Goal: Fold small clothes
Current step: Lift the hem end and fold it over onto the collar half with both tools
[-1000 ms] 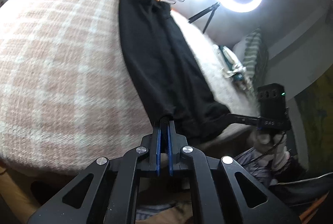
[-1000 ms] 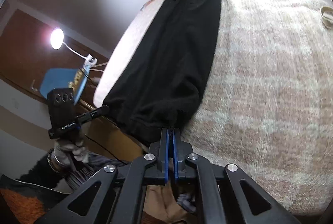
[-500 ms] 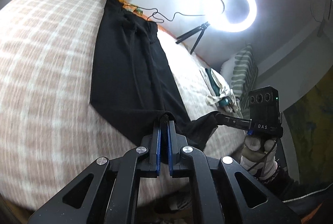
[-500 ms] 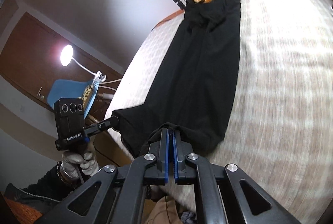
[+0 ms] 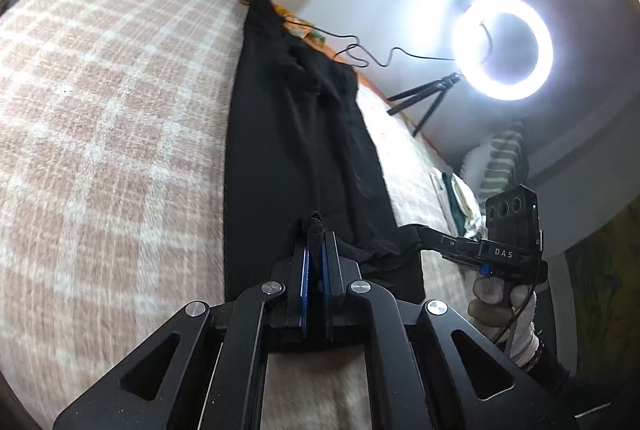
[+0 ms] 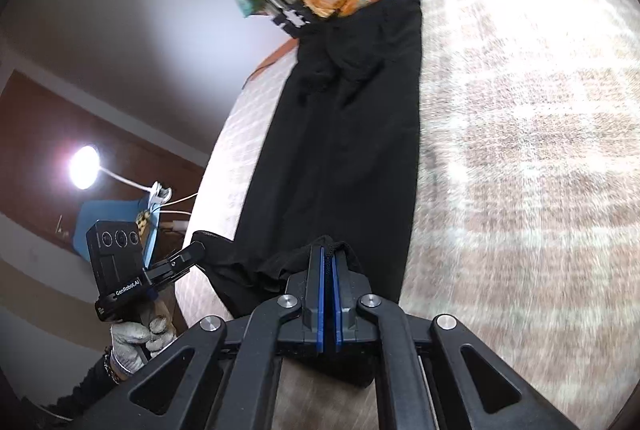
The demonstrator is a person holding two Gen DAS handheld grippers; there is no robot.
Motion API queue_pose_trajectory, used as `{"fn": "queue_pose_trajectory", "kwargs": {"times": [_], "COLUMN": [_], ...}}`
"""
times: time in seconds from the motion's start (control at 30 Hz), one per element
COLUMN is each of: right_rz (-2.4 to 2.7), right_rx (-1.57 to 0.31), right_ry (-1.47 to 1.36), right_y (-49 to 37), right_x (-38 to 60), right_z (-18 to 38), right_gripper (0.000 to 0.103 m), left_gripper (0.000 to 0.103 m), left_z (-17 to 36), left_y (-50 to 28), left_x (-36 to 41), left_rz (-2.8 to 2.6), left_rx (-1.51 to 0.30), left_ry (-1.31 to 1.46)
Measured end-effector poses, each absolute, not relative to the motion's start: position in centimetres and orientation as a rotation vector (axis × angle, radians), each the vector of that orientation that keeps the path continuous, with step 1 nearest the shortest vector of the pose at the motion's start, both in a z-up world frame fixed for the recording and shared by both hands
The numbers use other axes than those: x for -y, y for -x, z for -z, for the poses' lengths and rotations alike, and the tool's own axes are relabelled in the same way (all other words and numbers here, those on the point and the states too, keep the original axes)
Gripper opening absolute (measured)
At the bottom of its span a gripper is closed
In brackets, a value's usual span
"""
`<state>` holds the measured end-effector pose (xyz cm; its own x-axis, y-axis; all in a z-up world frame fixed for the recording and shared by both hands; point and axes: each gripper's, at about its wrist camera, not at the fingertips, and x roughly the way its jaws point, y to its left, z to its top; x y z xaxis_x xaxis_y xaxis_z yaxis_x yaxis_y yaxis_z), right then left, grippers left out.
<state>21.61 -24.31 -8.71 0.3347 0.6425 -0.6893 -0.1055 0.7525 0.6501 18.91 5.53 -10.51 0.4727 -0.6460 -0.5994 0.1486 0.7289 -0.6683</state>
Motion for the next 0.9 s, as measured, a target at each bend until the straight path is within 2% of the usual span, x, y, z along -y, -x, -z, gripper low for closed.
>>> {"fn": "queue_pose_trajectory", "kwargs": {"times": [0.4, 0.47, 0.5, 0.57, 0.6, 0.63, 0.77, 0.9], "right_rz": [-0.416, -0.421, -0.422, -0.411, -0.401, -0.388, -0.405, -0.575], "right_rx": [-1.153, -1.149, -1.151, -1.142, -1.131, -1.116, -1.043, -1.036], "right_ry": [-0.626, -0.631, -0.628, -0.598, -0.579, -0.565, -0.491, -0.383], "right_y": [-23.3, -23.4, -23.4, -23.4, -23.3, -23.2, -22.2, -20.6], "right_x": [26.8, 26.9, 26.9, 26.9, 26.9, 27.1, 27.0, 23.9], "right_z": [10.9, 10.7, 10.6, 10.1, 9.7, 9.2, 7.0, 5.9], "right_gripper": [0.001, 0.006, 0.006, 0.010, 0.020, 0.029, 0.030, 0.029], "left_gripper": [0.004, 0.004, 0.008, 0.025, 0.040, 0.044, 0.044, 0.044], "left_z": [12.4, 12.1, 11.8, 11.3, 11.0, 10.7, 9.5, 9.3], "left_y": [-21.2, -21.5, -21.5, -21.6, -21.6, -21.5, -20.6, -18.7], "left_x": [-6.7, -6.7, -6.8, -7.1, -7.3, -7.6, -8.3, -6.7], "left_rz": [0.472, 0.490, 0.488, 0.484, 0.480, 0.477, 0.514, 0.578], "left_rx": [-0.974, -0.963, -0.966, -0.965, -0.959, -0.945, -0.898, -0.922], "left_ry": [0.615, 0.617, 0.612, 0.623, 0.627, 0.632, 0.627, 0.506]}}
